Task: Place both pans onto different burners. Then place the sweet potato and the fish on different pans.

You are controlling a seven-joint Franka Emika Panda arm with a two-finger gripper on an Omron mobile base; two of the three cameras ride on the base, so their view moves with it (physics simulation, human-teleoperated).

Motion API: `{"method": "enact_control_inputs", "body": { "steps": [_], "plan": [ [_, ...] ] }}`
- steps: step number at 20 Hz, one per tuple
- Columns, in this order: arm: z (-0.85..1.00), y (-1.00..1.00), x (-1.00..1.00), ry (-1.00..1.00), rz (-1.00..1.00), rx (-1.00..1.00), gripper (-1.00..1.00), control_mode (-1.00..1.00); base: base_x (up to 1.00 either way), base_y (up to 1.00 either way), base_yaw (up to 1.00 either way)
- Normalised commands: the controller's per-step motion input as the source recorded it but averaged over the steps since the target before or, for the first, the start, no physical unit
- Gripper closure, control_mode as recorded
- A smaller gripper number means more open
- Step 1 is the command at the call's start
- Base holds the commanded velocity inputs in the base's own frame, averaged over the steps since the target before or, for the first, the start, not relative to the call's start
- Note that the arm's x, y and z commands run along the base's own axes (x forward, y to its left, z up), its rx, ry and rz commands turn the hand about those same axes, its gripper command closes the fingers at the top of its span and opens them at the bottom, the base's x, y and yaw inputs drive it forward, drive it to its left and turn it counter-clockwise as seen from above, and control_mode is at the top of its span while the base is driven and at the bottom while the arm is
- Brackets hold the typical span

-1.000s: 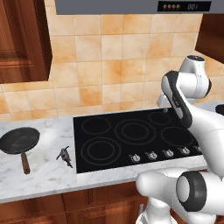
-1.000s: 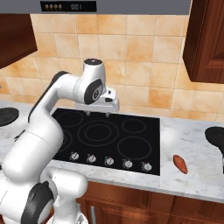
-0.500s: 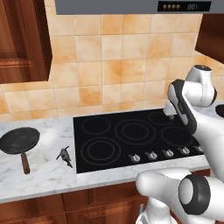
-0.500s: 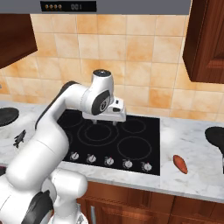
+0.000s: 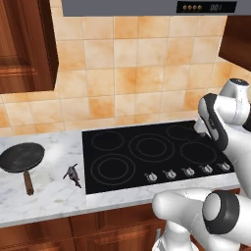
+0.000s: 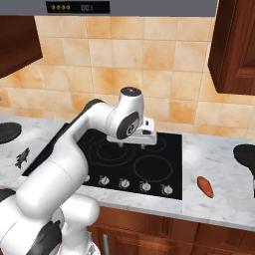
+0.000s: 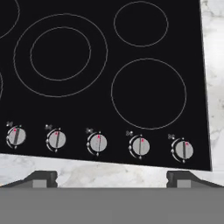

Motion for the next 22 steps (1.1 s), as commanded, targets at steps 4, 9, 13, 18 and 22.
{"method": "enact_control_inputs", "body": {
  "steps": [4, 9, 13, 18, 22],
  "plan": [
    [-0.03, -0.55, 0.0, 0.0, -0.01, 0.0, -1.0, -1.0, 0.0, 0.0, 0.0],
    [-0.05, -0.57, 0.0, 0.0, 0.0, 0.0, -1.0, -1.0, 0.0, 0.0, 0.0],
    [-0.05, -0.56, 0.0, 0.0, 0.0, 0.0, -1.0, -1.0, 0.0, 0.0, 0.0],
    [-0.04, -0.53, 0.0, 0.0, 0.0, 0.0, -1.0, -1.0, 0.0, 0.0, 0.0],
    [-0.03, -0.58, 0.0, 0.0, 0.0, 0.0, -1.0, -1.0, 0.0, 0.0, 0.0]
  ]
}}
